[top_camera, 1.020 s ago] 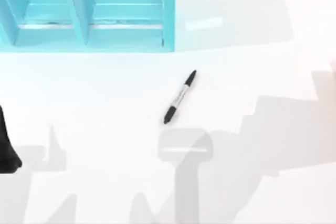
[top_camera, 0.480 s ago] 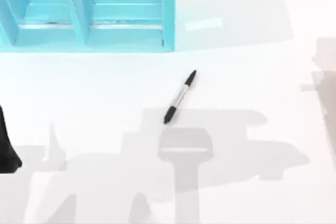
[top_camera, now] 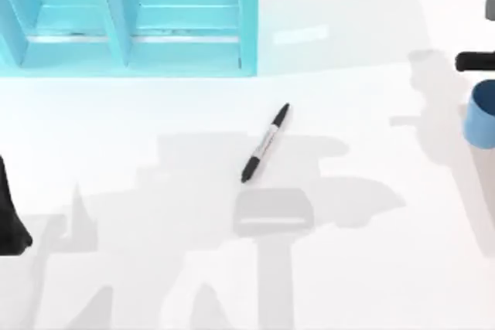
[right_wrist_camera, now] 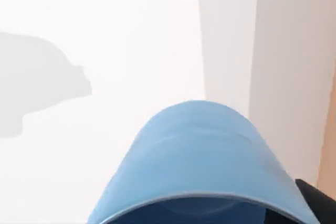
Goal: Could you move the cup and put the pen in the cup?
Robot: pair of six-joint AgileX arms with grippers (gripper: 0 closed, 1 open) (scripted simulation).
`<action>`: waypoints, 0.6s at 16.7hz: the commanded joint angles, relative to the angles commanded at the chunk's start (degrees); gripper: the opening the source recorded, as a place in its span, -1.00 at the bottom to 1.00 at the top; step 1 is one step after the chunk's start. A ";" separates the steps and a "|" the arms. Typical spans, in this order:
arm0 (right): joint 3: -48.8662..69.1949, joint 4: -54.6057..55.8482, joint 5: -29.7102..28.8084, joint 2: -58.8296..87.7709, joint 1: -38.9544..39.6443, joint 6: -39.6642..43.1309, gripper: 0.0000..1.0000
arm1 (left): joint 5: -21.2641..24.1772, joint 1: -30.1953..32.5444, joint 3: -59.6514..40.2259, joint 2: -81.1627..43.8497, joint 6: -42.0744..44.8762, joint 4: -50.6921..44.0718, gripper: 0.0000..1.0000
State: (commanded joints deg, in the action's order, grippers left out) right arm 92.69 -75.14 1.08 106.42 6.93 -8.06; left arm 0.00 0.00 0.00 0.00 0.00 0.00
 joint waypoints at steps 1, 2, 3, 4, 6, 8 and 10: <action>-0.26 2.19 0.21 1.52 3.18 -3.14 -1.00 | 0.00 0.00 0.00 0.00 0.00 0.00 1.00; -0.55 4.38 0.42 2.99 6.29 -6.21 -1.00 | 0.00 0.00 0.00 0.00 0.00 0.00 1.00; -0.86 6.46 0.61 4.32 9.02 -8.93 -1.00 | 0.00 0.00 0.00 0.00 0.00 0.00 1.00; -1.16 8.28 0.78 5.41 11.15 -11.07 -1.00 | 0.00 0.00 0.00 0.00 0.00 0.00 1.00; -1.60 10.59 0.99 6.70 13.58 -13.50 -1.00 | 0.00 0.00 0.00 0.00 0.00 0.00 1.00; -1.68 10.89 1.02 6.85 13.89 -13.80 -1.00 | 0.00 0.00 0.00 0.00 0.00 0.00 1.00; -1.58 10.76 1.18 6.75 13.69 -13.86 -1.00 | 0.00 0.00 0.00 0.00 0.00 0.00 1.00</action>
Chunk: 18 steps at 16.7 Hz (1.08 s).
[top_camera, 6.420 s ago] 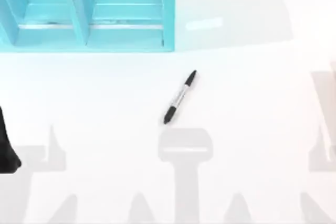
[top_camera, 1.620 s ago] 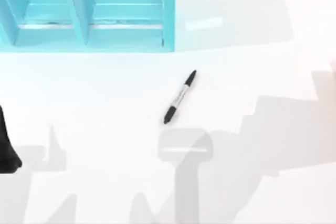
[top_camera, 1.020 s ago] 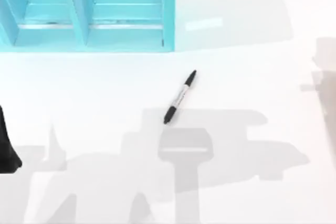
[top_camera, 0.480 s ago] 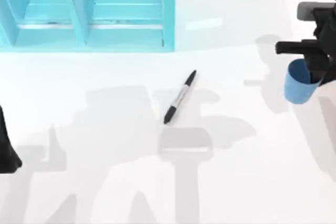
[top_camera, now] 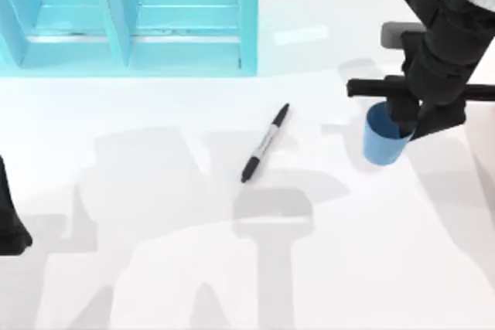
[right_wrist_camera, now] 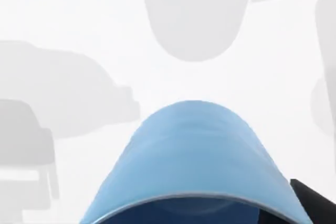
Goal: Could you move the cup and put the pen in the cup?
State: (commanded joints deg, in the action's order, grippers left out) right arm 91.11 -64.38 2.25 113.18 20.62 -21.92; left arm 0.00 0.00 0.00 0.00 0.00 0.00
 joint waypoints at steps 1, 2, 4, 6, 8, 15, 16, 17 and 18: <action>-0.20 0.22 -0.01 0.16 0.09 -0.04 -1.00 | 0.00 0.00 0.00 0.00 0.00 0.00 1.00; -0.93 1.02 -0.04 0.55 0.29 -0.17 -1.00 | 0.00 0.00 0.00 0.00 0.00 0.00 1.00; -2.79 4.37 -0.12 1.42 0.64 -0.50 -1.00 | 0.00 0.00 0.00 0.00 0.00 0.00 1.00; -4.85 7.88 -0.20 2.38 1.00 -0.81 -1.00 | 0.00 0.00 0.00 0.00 0.00 0.00 1.00; -5.90 9.06 -0.25 3.19 1.34 -1.13 -1.00 | 0.00 0.00 0.00 0.00 0.00 0.00 1.00; -5.90 9.06 -0.25 3.19 1.34 -1.13 -0.40 | 0.00 0.00 0.00 0.00 0.00 0.00 1.00; -5.90 9.06 -0.25 3.19 1.34 -1.13 -0.25 | 0.00 0.00 0.00 0.00 0.00 0.00 1.00; -5.90 9.06 -0.25 3.19 1.34 -1.13 -0.10 | 0.00 0.00 0.00 0.00 0.00 0.00 1.00; -5.90 9.06 -0.25 3.19 1.34 -1.13 0.06 | 0.00 0.00 0.00 0.00 0.00 0.00 1.00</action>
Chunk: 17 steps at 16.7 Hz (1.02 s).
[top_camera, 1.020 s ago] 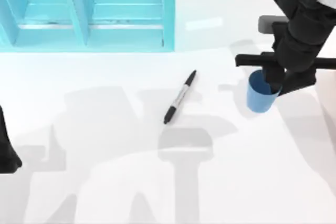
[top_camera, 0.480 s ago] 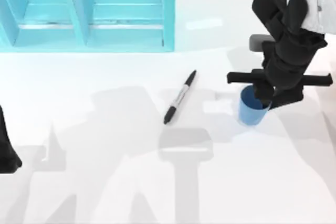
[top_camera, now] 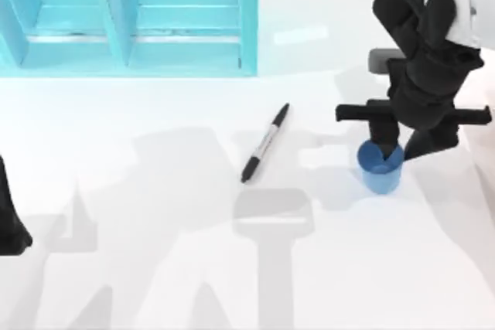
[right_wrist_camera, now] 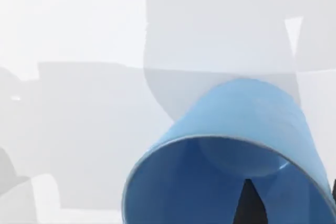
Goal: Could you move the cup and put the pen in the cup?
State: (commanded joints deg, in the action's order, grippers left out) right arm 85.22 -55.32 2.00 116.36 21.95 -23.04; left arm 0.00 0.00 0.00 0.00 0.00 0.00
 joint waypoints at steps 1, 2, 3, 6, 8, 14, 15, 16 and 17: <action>0.00 0.00 0.00 0.00 0.00 0.00 0.21 | 0.00 0.00 0.00 0.00 0.00 0.00 1.00; 0.00 0.00 0.00 0.00 0.00 0.00 0.36 | 0.00 0.00 0.00 0.00 0.00 0.00 1.00; 0.00 0.00 0.00 0.00 0.00 0.00 0.51 | 0.00 0.00 0.00 0.00 0.00 0.00 1.00; 0.00 0.00 0.00 0.00 0.00 0.00 0.96 | 0.00 0.00 0.00 0.00 0.00 0.00 1.00; 0.00 0.00 0.00 0.00 0.00 0.00 1.00 | 0.00 0.00 0.00 0.00 0.00 0.00 1.00; 0.00 0.00 0.00 0.00 0.00 0.00 1.00 | 0.00 0.00 0.00 0.00 0.00 0.00 1.00; 0.00 -0.01 -0.04 -0.15 -0.26 0.03 1.00 | 0.00 0.00 0.00 0.00 0.00 0.00 1.00; 0.14 -0.16 -0.04 -0.13 -0.26 0.02 1.00 | 0.00 0.00 0.00 0.00 0.00 0.00 1.00; 0.87 -0.89 -0.03 -0.03 -0.25 0.01 1.00 | 0.00 0.00 0.00 0.00 0.00 0.00 1.00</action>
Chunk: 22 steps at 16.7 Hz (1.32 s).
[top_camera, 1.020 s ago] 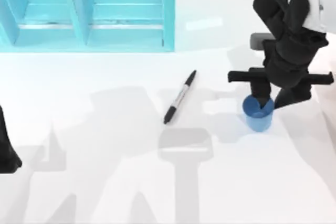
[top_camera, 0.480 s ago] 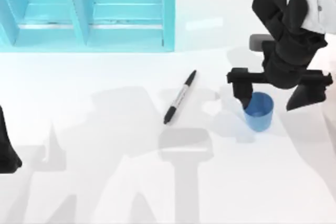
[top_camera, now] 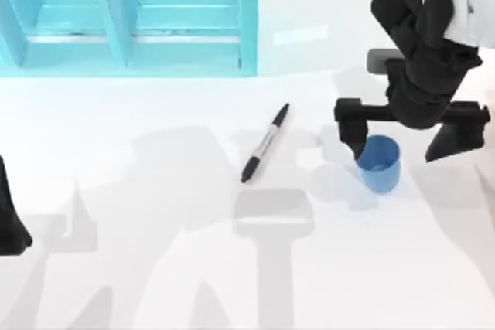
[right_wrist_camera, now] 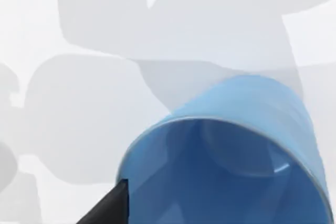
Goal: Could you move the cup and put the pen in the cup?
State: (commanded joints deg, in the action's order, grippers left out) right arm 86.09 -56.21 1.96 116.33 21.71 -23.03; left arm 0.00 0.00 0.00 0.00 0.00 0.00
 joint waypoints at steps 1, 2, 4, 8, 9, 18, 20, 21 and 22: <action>1.34 -1.34 0.00 0.15 0.01 -0.02 1.00 | 0.00 0.00 0.00 0.00 0.00 0.00 1.00; 3.28 -3.27 0.01 0.33 0.03 -0.03 1.00 | 0.00 0.00 0.00 0.00 0.00 0.00 1.00; 8.94 -8.87 0.02 0.62 0.04 -0.04 1.00 | 0.00 0.00 0.00 0.00 0.00 0.00 1.00; 23.32 -23.27 0.02 0.61 -0.08 0.07 1.00 | 0.00 0.00 0.00 0.00 0.00 0.00 1.00; 26.45 -26.46 0.02 0.48 -0.13 0.13 1.00 | 0.00 0.00 0.00 0.00 0.00 0.00 1.00; 33.44 -33.35 0.04 0.04 -0.05 0.19 1.00 | 0.00 0.00 0.00 0.00 0.00 0.00 1.00; 33.78 -31.98 0.29 1.50 0.70 -1.81 1.00 | 0.00 0.00 0.00 0.00 0.00 0.00 1.00; 34.03 -30.75 0.51 2.73 1.36 -3.70 1.00 | 0.00 0.00 0.00 0.00 0.00 0.00 1.00; 34.29 -29.19 0.79 4.20 2.16 -6.20 1.00 | 0.00 0.00 0.00 0.00 0.00 0.00 1.00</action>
State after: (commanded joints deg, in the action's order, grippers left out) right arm 120.38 -85.40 2.75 120.53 23.86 -29.23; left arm 0.00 0.00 0.00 0.00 0.00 0.00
